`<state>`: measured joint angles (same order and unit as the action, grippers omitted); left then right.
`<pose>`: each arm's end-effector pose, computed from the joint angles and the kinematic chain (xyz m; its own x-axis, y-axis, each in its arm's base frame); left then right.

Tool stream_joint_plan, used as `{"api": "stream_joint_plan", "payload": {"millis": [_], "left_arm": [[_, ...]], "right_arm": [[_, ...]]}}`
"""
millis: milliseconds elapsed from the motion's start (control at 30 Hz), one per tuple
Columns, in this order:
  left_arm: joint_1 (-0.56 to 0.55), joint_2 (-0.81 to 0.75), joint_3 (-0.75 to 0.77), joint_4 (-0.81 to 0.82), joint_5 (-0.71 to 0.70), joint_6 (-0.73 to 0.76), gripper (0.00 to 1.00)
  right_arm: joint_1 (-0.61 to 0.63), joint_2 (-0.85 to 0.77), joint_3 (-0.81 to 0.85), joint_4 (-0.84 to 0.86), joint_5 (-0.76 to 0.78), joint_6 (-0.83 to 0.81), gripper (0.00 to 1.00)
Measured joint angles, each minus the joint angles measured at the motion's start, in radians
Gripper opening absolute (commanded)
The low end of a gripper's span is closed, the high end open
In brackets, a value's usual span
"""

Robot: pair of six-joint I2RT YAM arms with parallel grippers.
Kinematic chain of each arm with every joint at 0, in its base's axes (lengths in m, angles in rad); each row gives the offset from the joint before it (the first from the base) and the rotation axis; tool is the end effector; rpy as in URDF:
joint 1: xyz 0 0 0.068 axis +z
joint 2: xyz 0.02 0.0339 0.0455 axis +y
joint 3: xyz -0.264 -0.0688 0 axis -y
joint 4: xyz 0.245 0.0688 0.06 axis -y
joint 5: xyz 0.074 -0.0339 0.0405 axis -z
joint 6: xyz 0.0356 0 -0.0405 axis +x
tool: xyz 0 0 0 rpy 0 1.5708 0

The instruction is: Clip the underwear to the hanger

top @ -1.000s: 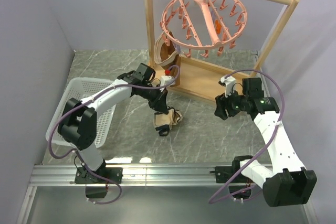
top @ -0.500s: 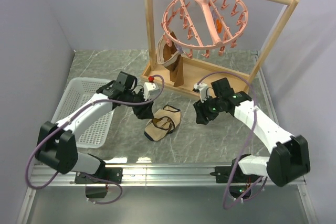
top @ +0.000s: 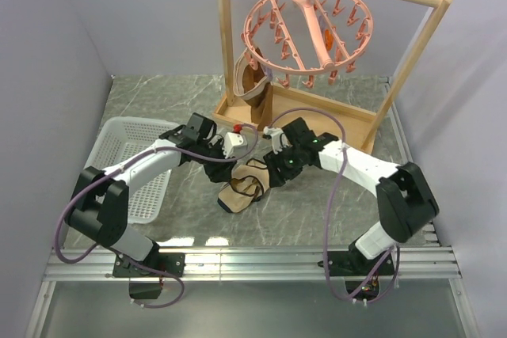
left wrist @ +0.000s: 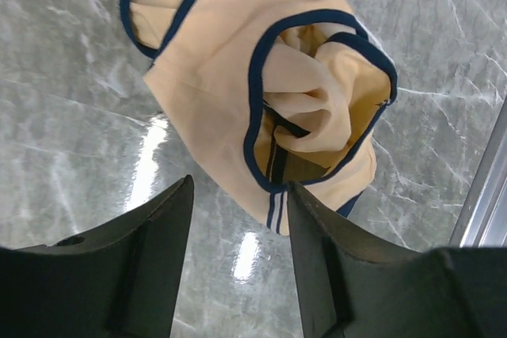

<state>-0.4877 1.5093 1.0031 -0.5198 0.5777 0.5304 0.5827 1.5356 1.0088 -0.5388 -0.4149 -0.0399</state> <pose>0.2568 -0.1582 0.2219 -0.3267 0.6530 -0.6833 0.9365 0.3212 -0.1407 0.2461 0.1794 0.2128 -0.7035 -0.5074 -0.4977 -0.6951 0.6371 0.3332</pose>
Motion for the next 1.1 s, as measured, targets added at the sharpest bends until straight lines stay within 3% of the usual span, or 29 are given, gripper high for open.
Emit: {"api": "stream_joint_plan", "payload": {"millis": [233,333,367,467,600,867,1100], "left_arm": [[-0.046,0.031,-0.030,0.003,0.001,0.000,0.55],[-0.063,0.062,-0.032,0.002,0.000,0.000,0.44],[-0.066,0.073,-0.032,0.000,-0.001,0.002,0.31],[-0.070,0.085,-0.032,-0.018,-0.012,0.010,0.13],[-0.070,0.057,-0.032,-0.063,-0.031,0.036,0.01],[-0.039,-0.152,0.060,-0.205,-0.080,0.064,0.00],[-0.003,-0.297,0.136,-0.206,-0.156,0.017,0.00]], "right_arm": [[0.063,0.167,0.062,0.053,0.049,0.025,0.57],[0.078,0.212,0.083,0.058,0.066,0.027,0.41],[0.082,0.222,0.088,0.060,0.074,0.027,0.24],[0.087,0.239,0.101,0.060,0.103,0.021,0.00],[0.085,0.227,0.103,0.056,0.155,0.014,0.00],[0.080,-0.027,0.102,-0.001,0.208,-0.038,0.00],[0.080,-0.219,0.102,-0.050,0.273,-0.106,0.00]]}}
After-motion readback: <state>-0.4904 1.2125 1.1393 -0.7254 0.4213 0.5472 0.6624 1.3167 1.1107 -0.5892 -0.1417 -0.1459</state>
